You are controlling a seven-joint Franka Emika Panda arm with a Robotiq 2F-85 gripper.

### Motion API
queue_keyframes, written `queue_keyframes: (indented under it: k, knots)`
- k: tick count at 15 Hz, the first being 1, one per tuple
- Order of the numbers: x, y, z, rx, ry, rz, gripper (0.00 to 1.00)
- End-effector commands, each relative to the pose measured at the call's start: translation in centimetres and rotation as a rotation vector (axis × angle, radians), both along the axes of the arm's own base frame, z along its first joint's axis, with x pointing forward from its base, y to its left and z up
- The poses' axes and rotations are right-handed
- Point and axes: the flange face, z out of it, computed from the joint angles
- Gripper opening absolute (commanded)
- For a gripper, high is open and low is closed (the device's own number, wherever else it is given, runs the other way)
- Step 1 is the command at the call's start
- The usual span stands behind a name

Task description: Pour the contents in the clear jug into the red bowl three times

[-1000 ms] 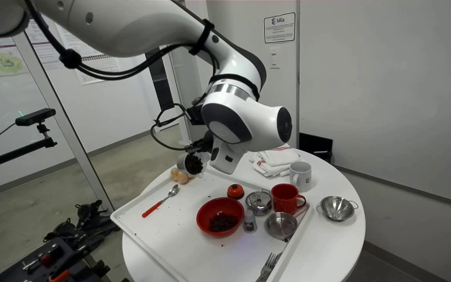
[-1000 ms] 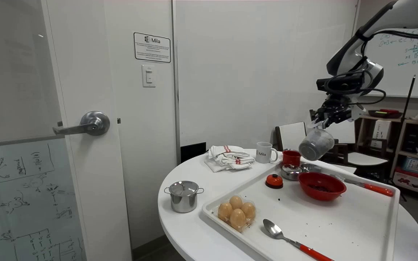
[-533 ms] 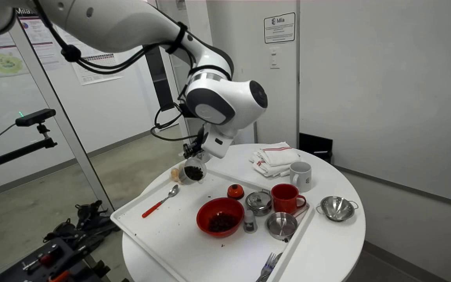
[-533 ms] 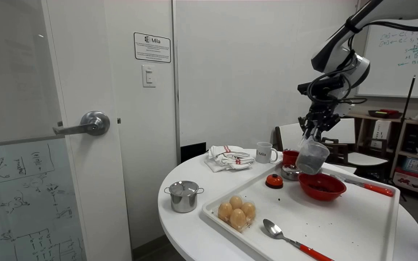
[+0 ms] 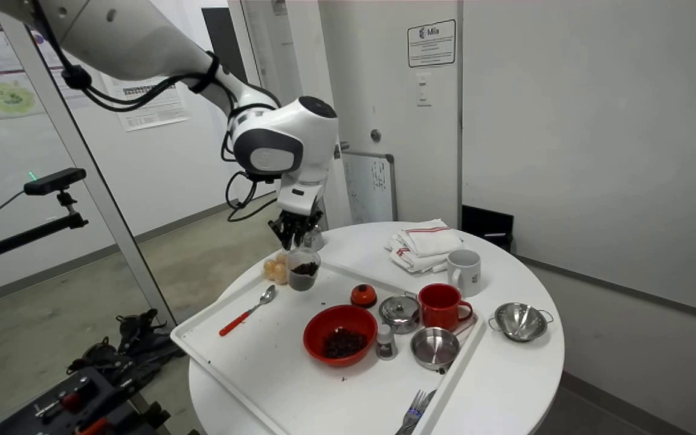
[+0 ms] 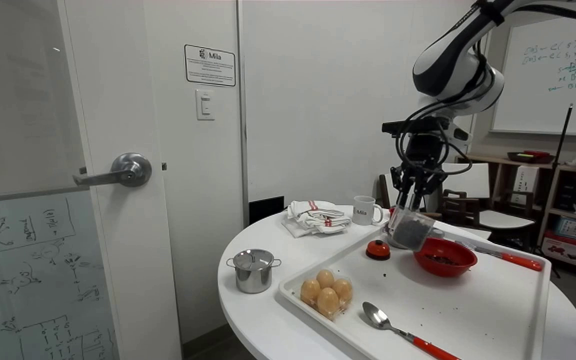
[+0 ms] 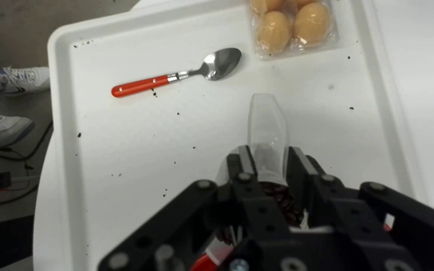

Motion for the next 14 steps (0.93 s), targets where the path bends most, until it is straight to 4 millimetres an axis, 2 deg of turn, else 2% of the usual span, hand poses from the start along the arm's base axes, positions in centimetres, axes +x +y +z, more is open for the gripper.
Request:
queue_keyframes:
  k: [1,7,14]
  knots:
    - [-1.6,2.7,-0.9,-0.164,-0.019,-0.023,0.09]
    - [-4.8,6.0,-5.5,-0.364,0.034,0.0,0.09]
    - [-7.8,8.4,-8.1,-0.42,0.126,0.065,0.09]
